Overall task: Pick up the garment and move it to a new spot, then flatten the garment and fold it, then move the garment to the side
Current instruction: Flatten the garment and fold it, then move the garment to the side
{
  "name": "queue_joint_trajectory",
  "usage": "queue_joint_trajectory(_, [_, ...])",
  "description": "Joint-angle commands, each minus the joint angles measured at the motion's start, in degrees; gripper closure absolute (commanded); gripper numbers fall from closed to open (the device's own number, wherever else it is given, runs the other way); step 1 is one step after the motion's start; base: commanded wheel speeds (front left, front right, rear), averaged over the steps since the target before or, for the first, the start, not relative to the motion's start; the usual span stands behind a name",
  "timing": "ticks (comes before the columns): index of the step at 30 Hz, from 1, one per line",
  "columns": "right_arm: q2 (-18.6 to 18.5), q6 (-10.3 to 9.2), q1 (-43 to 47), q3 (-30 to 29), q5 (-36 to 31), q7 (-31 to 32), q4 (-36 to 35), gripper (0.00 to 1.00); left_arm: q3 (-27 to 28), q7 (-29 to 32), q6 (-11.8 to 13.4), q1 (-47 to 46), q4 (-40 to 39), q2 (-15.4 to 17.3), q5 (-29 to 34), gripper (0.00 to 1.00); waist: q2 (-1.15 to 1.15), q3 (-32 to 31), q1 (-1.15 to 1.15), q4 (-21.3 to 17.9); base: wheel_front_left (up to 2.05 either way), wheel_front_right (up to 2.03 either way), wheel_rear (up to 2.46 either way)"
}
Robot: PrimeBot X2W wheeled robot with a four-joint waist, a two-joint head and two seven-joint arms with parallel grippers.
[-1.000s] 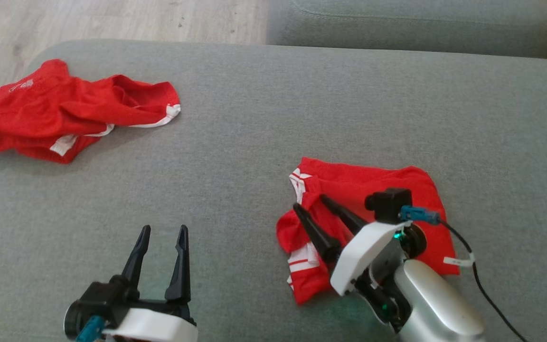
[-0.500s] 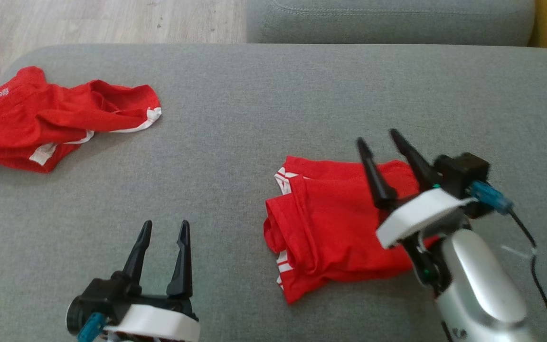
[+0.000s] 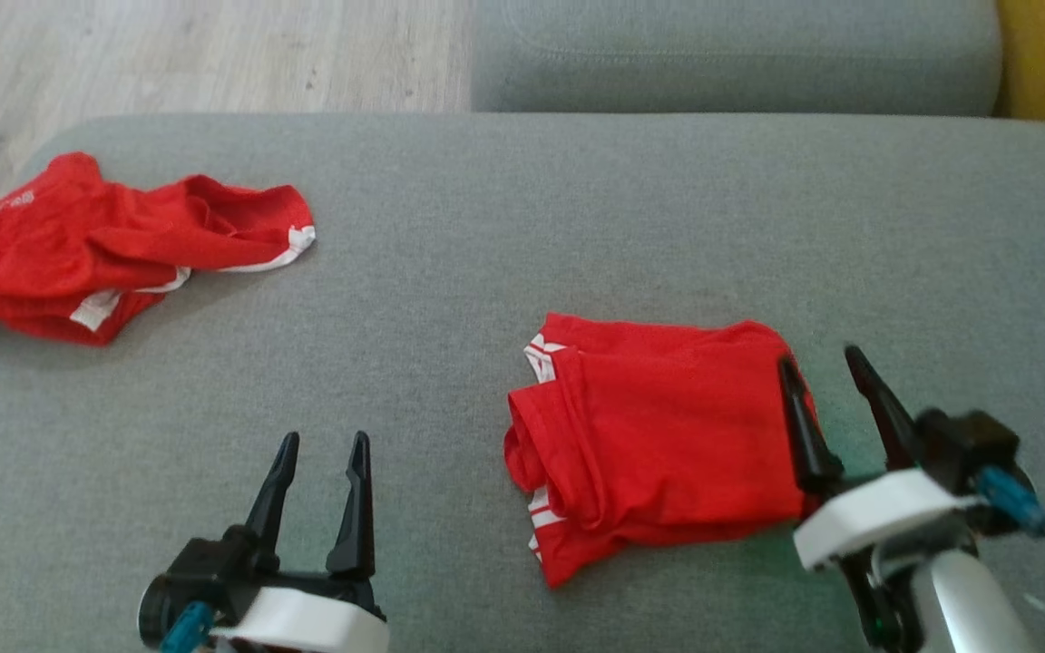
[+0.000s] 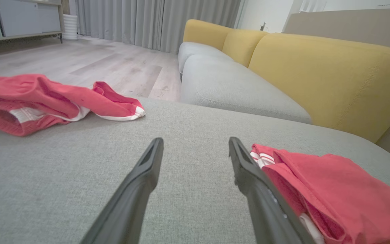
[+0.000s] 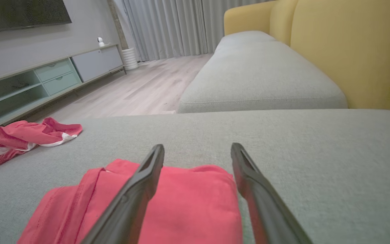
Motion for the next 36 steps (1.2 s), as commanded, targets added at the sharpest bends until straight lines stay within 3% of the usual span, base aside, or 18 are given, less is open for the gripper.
queue_joint_trajectory(1, [0.17, -0.04, 0.1, 0.7, 0.05, -0.65, -2.35, 0.0, 1.87, -0.9, -0.35, -1.92, -1.16, 0.06, -0.25, 0.0, 0.0, -0.84, 0.0, -0.19, 0.0, 0.0, 0.0])
queue_joint_trajectory(10, [0.17, -0.04, 4.17, 0.15, -1.13, -0.72, -3.57, 0.0, 3.55, -1.3, -0.4, 0.15, 0.29, -0.12, -0.8, 0.0, 0.0, -2.86, 0.0, -1.0, 0.0, 0.0, 0.0])
queue_joint_trajectory(29, [0.17, -0.04, 4.22, -0.08, -2.18, 0.39, -3.88, 0.0, 3.78, -1.42, -0.35, 0.58, 1.06, -0.25, -0.57, 0.0, 0.0, -3.18, 0.0, -0.49, 0.0, 0.0, 0.0])
queue_joint_trajectory(36, [0.17, -0.04, 0.19, -4.19, -6.26, 5.55, -1.7, 0.0, 3.7, -1.44, -0.29, -0.16, 0.72, -0.22, -0.08, 0.0, 0.0, -2.17, 0.0, 0.62, 0.0, 0.0, 0.0])
